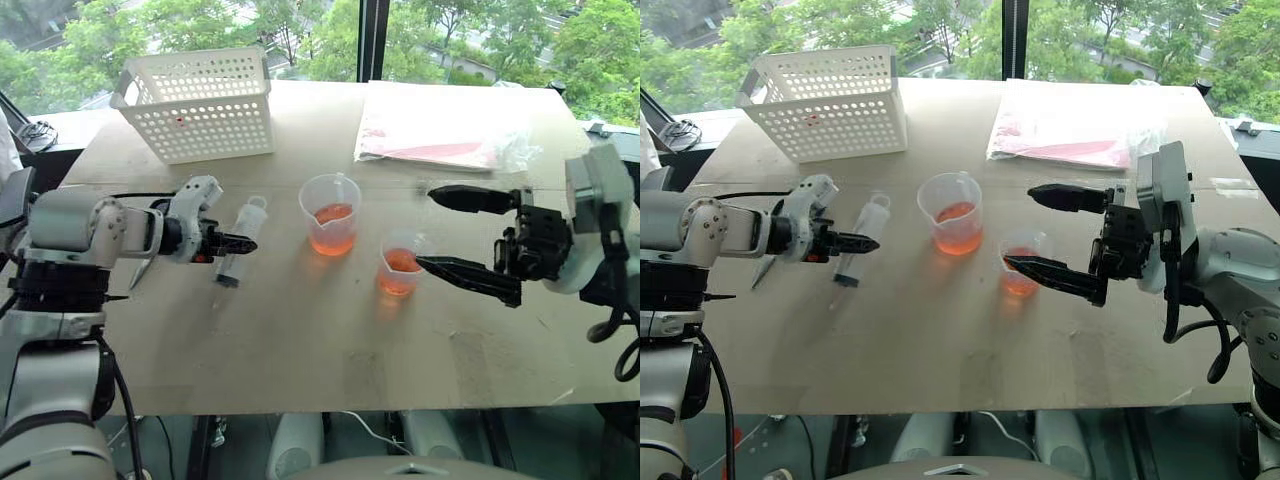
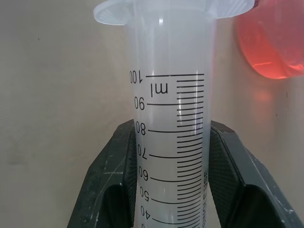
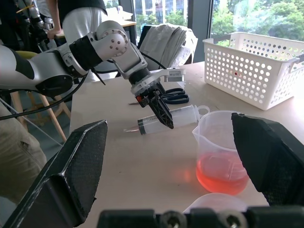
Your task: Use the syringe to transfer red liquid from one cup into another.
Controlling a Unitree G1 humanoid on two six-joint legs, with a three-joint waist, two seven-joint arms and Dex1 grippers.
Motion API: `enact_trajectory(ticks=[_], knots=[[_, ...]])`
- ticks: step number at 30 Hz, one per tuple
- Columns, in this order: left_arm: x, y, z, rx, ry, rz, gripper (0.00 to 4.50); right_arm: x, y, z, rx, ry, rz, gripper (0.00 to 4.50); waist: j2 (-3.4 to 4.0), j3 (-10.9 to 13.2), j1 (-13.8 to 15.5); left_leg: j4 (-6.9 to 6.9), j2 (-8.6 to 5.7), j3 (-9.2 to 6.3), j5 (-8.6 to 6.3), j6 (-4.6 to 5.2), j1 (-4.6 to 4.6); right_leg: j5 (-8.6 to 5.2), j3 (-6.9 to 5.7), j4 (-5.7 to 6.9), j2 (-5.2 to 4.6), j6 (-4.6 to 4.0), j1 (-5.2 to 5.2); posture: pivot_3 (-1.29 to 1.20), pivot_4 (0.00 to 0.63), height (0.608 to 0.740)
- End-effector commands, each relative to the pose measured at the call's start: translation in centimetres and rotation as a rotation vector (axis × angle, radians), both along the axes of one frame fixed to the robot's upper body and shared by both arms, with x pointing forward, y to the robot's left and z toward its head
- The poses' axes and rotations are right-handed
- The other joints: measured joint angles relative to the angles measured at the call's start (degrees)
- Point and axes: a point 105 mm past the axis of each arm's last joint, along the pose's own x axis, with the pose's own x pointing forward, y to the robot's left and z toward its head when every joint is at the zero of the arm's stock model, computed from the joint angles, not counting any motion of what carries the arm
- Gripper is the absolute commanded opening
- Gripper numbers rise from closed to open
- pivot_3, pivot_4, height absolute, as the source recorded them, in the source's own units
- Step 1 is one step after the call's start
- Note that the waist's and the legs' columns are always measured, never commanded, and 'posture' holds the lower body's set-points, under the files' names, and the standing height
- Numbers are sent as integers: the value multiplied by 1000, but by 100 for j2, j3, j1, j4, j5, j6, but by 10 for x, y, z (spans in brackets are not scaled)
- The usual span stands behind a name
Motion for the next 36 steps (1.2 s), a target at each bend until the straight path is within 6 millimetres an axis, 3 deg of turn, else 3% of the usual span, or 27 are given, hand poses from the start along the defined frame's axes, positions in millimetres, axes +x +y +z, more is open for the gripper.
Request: enact_trajectory(ticks=[1,11,14,16,18,22,24,29,32,36], knots=[[4,0,15,3,-51,-30,1431,-10,-1,10,13,-55,-7,4500,0,0,-5,0,0,1,0,0,0,0,1,0,0,0,0,0,150,740],[-2,-1,15,7,-11,-55,1431,-11,1,10,18,-35,1,4500,-1,0,-15,3,0,1,0,1,4,-10,3,2,0,-18,1,0,150,740],[4,-4,29,-25,-76,-61,1431,-13,0,11,20,-31,16,4500,-1,1,-14,3,0,1,0,1,3,-1,3,2,0,0,1,0,150,740],[13,-8,47,-58,-184,-71,1431,-13,0,11,18,-29,15,4500,-4,2,-6,3,1,0,0,1,2,-1,2,1,0,0,1,0,150,740],[26,-17,93,-190,-400,-88,1431,-14,-1,11,19,-27,13,4500,-8,4,38,4,0,-5,0,1,-1,-1,-4,1,0,0,1,0,150,740],[30,-42,165,-365,-801,-171,1431,-4,-2,15,39,-67,-25,4500,-8,4,66,11,0,0,0,1,-2,0,0,0,-1,1,3,0,150,740],[26,-57,185,-447,-943,-211,1431,2,-1,20,63,-88,-37,4500,-8,3,89,11,-2,3,0,1,-1,1,3,-1,-3,2,4,0,150,740],[25,-85,186,-565,-1036,-262,1431,12,4,26,68,-125,-40,4500,-8,3,93,14,-3,13,0,1,-1,3,5,2,-2,3,4,0,150,740],[27,-104,156,-506,-1077,-342,1431,32,6,31,79,-151,-114,4500,-2,0,50,12,-3,35,0,1,3,3,9,4,0,3,4,0,150,740],[27,-120,131,-505,-1143,-404,1431,57,15,34,92,-129,-193,4500,-1,-1,26,13,-2,53,1,1,5,4,16,6,0,2,3,0,150,740]])
